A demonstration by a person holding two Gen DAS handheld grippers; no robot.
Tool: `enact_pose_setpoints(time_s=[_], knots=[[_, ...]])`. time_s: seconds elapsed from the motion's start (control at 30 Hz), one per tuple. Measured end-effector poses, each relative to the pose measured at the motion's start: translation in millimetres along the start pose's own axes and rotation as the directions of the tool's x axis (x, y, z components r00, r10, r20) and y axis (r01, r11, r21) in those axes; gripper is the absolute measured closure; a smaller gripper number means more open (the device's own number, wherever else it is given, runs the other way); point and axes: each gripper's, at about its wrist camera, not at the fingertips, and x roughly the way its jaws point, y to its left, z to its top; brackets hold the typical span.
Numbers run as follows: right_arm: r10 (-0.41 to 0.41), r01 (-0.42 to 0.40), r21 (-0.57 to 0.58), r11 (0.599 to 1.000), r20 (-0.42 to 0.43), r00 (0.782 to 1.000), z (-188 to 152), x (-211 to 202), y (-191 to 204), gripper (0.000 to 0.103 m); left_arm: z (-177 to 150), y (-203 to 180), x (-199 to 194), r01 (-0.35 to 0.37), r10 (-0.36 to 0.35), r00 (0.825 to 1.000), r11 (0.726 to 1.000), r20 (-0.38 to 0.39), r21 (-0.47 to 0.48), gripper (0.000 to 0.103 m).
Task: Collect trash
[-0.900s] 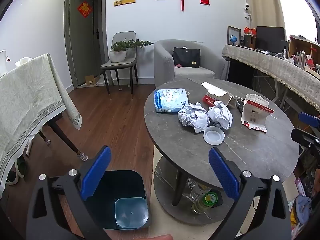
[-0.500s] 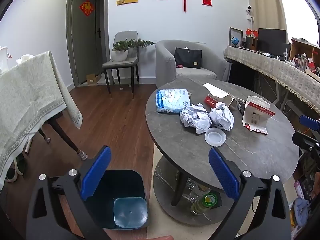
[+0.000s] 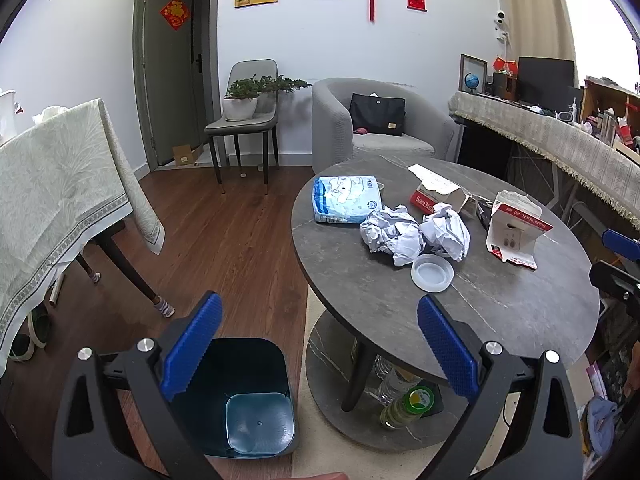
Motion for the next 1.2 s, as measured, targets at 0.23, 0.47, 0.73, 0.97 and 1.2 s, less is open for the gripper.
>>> enact_pose_setpoints(time_s=[0.23, 0.47, 0.73, 0.97, 1.2], knots=[[-0.001, 0.001, 0.000, 1.000, 0.001, 1.000, -0.3, -0.7, -0.7, 0.003, -3.0, -2.8, -0.4, -0.002, 0.002, 1.000, 1.000, 0.001, 0.005, 0.003], [-0.002, 0.002, -0.002, 1.000, 0.002, 1.000, 3.2, -1.2, -0.9, 0.003, -3.1, -2.5, -0.9, -0.001, 0.001, 1.000, 1.000, 0.000, 0.005, 0.003], [0.000, 0.000, -0.002, 1.000, 0.003, 1.000, 2.1, -0.9, -0.9, 0.003, -2.9, -3.1, -1.4, 0.000, 0.000, 1.000, 1.000, 0.000, 0.004, 0.003], [-0.001, 0.001, 0.000, 1.000, 0.005, 1.000, 3.5, -2.4, -0.3, 0.003, -2.1, -3.6, -1.7, 0.001, -0.001, 1.000, 1.000, -0.001, 0.006, 0.003], [0.001, -0.001, -0.002, 1.000, 0.005, 1.000, 3.2, -3.6, -1.0, 0.003, -1.0, -5.8, -1.8, -0.008, 0.007, 1.000, 1.000, 0.004, 0.024, 0.003]])
